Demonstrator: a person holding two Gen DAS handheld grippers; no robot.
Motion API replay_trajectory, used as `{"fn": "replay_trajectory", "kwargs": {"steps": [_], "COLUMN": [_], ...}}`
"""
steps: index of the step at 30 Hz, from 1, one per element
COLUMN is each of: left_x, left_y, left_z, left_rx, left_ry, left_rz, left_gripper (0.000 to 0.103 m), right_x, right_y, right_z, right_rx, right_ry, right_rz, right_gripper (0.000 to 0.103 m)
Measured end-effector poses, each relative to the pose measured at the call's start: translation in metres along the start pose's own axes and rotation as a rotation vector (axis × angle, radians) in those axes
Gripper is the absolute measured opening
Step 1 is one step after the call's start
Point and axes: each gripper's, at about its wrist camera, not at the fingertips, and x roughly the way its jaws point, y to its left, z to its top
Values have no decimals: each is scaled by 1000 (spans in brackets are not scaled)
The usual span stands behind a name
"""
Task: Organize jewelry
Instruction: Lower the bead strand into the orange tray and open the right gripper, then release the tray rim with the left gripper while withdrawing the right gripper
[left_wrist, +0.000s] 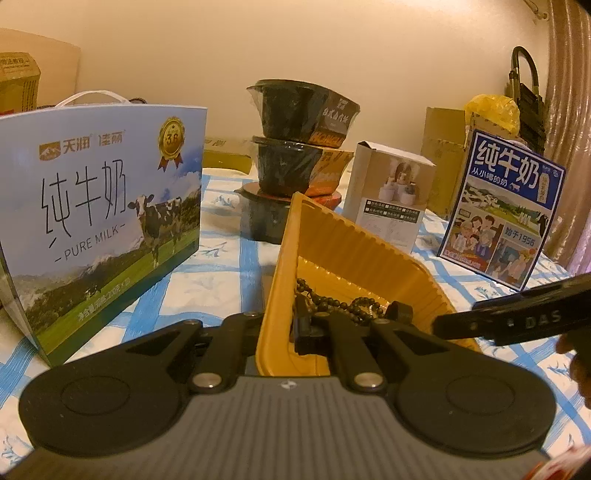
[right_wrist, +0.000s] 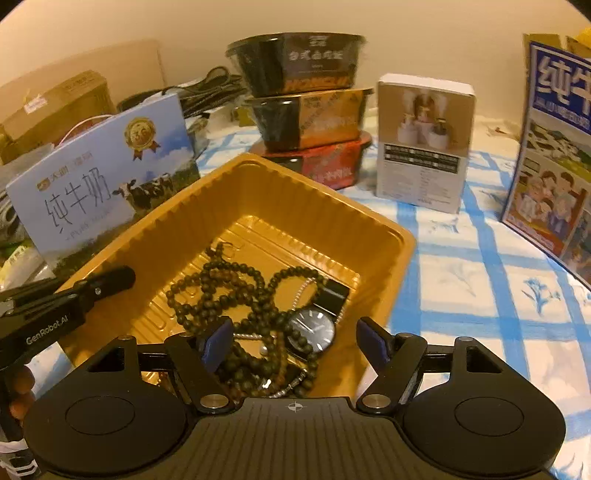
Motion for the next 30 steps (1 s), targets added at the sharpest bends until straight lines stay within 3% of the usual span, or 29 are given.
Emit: {"fn": "replay_trajectory", "kwargs": {"steps": [8, 19, 23, 30], "left_x": [7, 23, 22, 8], "left_y": [10, 32, 32, 33], "left_z": [-5, -20, -20, -12], "left_rx": [-23, -86, -80, -60], "left_ry": [40, 163, 180, 166], "left_rz": [11, 18, 15, 12], "left_gripper": [7, 9, 32, 54], "right_x": [-21, -39, -43, -49], "right_y": [-14, -25, -25, -18], "right_z": [-13, -35, -44, -60], "right_rx": [105, 226, 262, 295], "right_ry": [-47, -62, -68, -77], "right_rz": [-12, -66, -80, -95], "right_gripper": [73, 78, 80, 81]}}
